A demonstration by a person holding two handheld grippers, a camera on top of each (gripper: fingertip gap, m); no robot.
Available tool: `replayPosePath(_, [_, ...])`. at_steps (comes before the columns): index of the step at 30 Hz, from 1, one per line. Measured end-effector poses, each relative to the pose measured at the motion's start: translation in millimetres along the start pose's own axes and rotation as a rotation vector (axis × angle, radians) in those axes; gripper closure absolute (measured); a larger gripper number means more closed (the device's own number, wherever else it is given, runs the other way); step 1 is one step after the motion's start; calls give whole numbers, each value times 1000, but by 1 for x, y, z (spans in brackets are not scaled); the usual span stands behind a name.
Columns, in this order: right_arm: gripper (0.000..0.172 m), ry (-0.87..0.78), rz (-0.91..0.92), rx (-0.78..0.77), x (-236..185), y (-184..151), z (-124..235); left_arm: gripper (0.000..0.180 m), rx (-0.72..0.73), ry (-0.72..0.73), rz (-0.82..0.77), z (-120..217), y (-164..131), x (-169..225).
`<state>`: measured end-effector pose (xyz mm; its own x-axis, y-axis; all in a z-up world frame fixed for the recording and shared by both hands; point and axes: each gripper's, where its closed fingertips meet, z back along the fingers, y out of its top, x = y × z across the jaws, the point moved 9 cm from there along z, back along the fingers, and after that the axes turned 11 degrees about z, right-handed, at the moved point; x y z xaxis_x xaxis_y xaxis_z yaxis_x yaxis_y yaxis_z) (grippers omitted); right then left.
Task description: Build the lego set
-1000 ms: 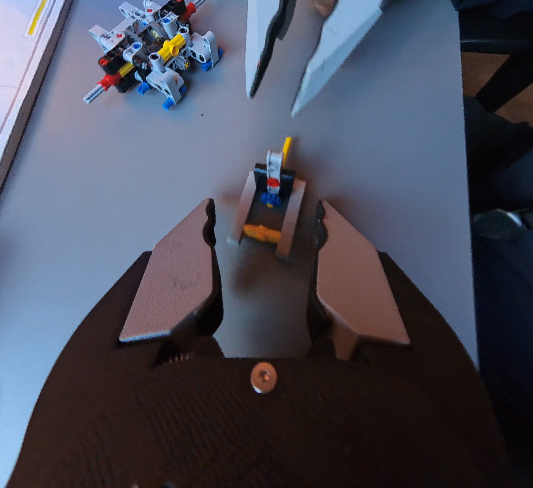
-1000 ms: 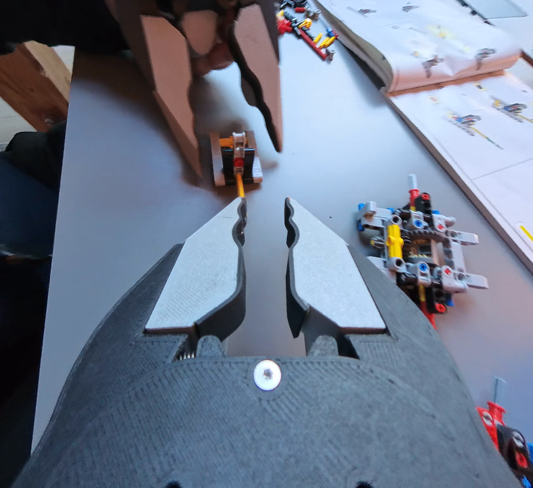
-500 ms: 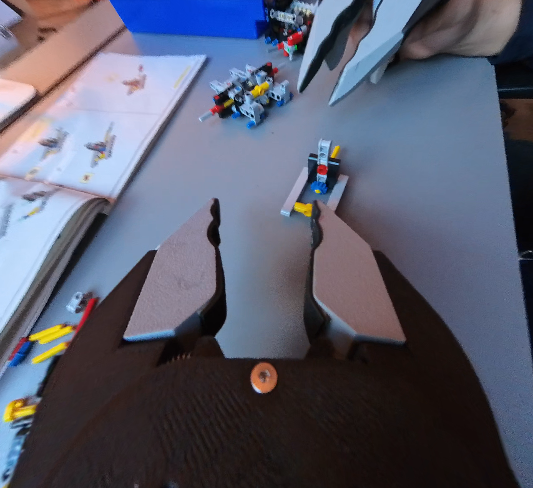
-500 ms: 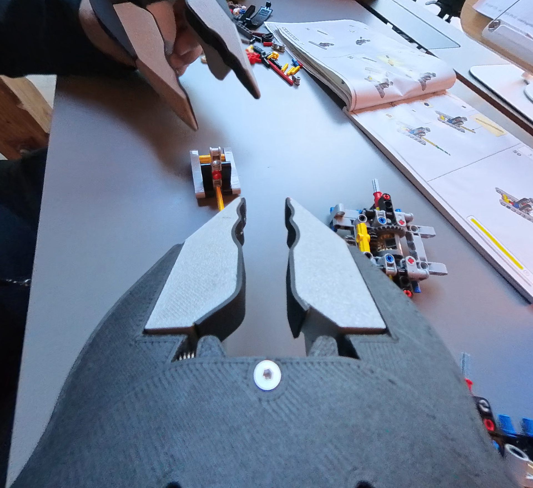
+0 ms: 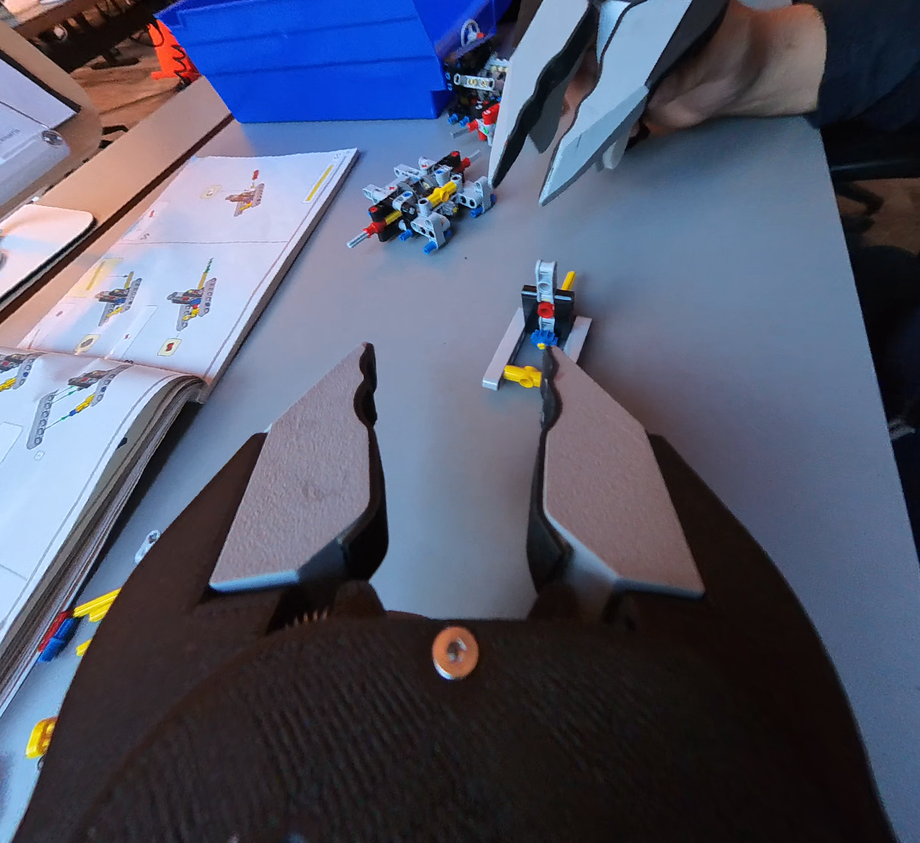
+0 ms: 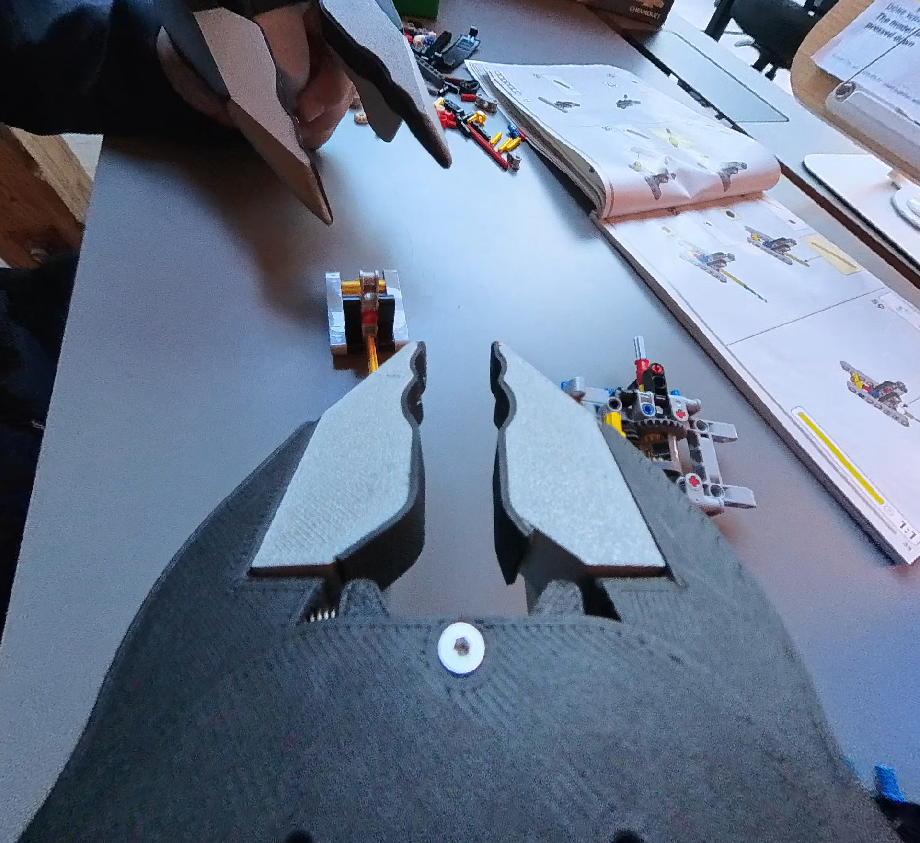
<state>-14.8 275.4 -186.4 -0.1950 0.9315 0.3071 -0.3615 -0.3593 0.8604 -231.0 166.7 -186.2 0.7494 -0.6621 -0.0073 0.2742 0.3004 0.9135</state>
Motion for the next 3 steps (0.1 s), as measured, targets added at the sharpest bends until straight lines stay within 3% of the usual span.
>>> replayPosePath(3, [151,-17,6,16,2,1,2,118,6,18,-3,0,0,-1])
